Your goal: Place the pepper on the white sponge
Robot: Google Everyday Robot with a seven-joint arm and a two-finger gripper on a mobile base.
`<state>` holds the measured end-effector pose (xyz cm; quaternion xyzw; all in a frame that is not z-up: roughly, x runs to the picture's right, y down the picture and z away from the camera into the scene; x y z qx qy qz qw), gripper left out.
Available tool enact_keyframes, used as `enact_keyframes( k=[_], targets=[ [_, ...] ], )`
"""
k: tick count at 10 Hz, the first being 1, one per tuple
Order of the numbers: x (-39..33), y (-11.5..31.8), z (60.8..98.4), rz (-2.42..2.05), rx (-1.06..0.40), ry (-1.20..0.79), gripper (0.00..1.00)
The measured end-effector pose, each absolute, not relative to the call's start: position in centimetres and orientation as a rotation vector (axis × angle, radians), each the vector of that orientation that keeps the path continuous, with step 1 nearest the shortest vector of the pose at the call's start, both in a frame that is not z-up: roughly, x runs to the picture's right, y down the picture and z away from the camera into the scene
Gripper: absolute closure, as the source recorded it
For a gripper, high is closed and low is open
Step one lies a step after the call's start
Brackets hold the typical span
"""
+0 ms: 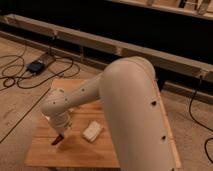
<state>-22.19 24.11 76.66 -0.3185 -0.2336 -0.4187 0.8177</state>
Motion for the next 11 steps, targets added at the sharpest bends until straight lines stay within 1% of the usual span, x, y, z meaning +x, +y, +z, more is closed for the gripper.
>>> enact_keyframes(
  k=[2, 7, 11],
  targets=[
    [-18.8, 23.4, 76.2, -0.796, -0.673, -0.471, 1.00],
    [-11.6, 23.9, 76.7, -0.608, -0.678, -0.423, 1.00],
    [-9.0, 23.4, 77.3, -0.568, -0.665, -0.411, 1.00]
  ],
)
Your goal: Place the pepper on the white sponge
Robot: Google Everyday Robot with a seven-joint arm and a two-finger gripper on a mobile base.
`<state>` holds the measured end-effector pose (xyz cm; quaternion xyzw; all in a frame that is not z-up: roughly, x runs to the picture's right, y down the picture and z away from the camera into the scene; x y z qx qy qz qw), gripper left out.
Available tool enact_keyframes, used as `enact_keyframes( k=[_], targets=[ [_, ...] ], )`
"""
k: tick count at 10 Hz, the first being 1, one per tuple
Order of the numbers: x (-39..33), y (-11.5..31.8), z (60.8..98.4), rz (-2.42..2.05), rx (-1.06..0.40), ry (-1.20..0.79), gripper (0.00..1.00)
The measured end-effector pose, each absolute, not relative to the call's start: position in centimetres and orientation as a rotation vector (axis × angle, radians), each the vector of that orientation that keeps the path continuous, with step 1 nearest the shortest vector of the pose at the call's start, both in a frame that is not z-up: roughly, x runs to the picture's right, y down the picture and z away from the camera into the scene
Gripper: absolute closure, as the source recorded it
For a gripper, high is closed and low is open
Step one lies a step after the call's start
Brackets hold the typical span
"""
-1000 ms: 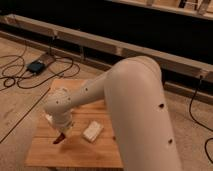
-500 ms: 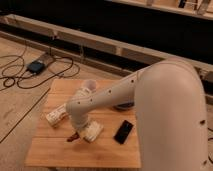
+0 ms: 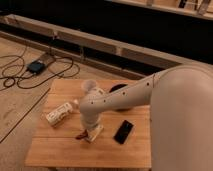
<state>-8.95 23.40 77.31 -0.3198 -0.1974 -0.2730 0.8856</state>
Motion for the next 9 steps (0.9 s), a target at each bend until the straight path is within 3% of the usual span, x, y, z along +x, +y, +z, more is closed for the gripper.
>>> enact_keyframes(
  k=[9],
  targets=[
    [-6.5, 22.1, 79.2, -0.535, -0.643, -0.392, 1.00]
  ],
)
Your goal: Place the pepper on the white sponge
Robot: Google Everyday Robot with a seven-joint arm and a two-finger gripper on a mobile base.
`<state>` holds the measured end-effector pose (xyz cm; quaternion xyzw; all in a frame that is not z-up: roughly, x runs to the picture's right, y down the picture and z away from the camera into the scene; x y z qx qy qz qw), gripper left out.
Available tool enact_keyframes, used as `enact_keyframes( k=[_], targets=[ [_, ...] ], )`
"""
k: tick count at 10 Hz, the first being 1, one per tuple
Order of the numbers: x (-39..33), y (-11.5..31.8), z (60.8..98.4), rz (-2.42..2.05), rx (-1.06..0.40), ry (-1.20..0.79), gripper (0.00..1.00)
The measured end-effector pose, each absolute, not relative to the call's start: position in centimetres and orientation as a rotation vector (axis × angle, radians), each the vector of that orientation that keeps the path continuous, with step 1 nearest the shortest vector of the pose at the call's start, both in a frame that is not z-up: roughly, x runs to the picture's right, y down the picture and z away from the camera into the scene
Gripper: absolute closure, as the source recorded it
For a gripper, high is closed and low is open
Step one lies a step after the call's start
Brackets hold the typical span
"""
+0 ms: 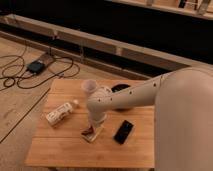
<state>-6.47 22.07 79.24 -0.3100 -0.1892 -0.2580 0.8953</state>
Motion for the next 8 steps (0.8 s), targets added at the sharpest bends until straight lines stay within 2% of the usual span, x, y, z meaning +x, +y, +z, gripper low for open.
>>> enact_keyframes(
  k=[2, 8],
  targets=[
    [-6.55, 22.08, 79.52, -0.530, -0.638, -0.401, 0.88],
    [-6.94, 21.43, 80.00, -0.519, -0.611, -0.418, 0.28]
  ],
)
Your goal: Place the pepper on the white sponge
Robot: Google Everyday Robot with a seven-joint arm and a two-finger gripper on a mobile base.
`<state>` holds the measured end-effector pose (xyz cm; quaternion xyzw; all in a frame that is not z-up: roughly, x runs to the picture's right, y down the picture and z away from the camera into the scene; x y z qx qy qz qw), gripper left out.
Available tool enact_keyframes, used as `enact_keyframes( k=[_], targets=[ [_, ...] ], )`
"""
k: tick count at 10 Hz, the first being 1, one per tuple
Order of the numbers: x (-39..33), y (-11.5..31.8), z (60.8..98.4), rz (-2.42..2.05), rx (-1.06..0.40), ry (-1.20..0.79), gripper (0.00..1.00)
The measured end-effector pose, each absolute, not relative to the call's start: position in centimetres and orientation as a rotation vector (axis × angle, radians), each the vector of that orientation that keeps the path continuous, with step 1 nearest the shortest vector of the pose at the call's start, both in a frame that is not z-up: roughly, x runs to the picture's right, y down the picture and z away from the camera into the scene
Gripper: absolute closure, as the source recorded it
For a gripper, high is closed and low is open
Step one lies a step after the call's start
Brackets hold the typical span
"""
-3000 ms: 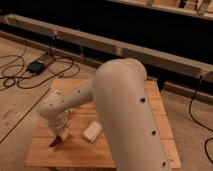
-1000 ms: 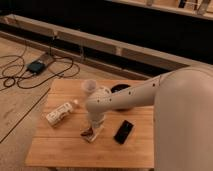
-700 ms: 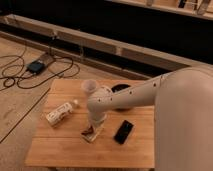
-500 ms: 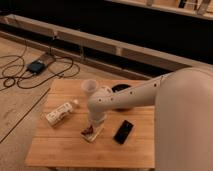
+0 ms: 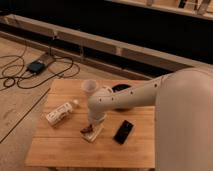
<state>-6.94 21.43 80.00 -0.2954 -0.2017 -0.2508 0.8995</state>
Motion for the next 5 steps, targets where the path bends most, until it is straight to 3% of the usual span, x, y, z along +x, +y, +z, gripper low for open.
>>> enact_keyframes(
  k=[2, 5],
  targets=[
    [-6.77, 21.30, 79.98, -0.517, -0.605, -0.413, 0.20],
    [-6.75, 21.31, 79.73, -0.518, -0.598, -0.415, 0.20]
  ],
)
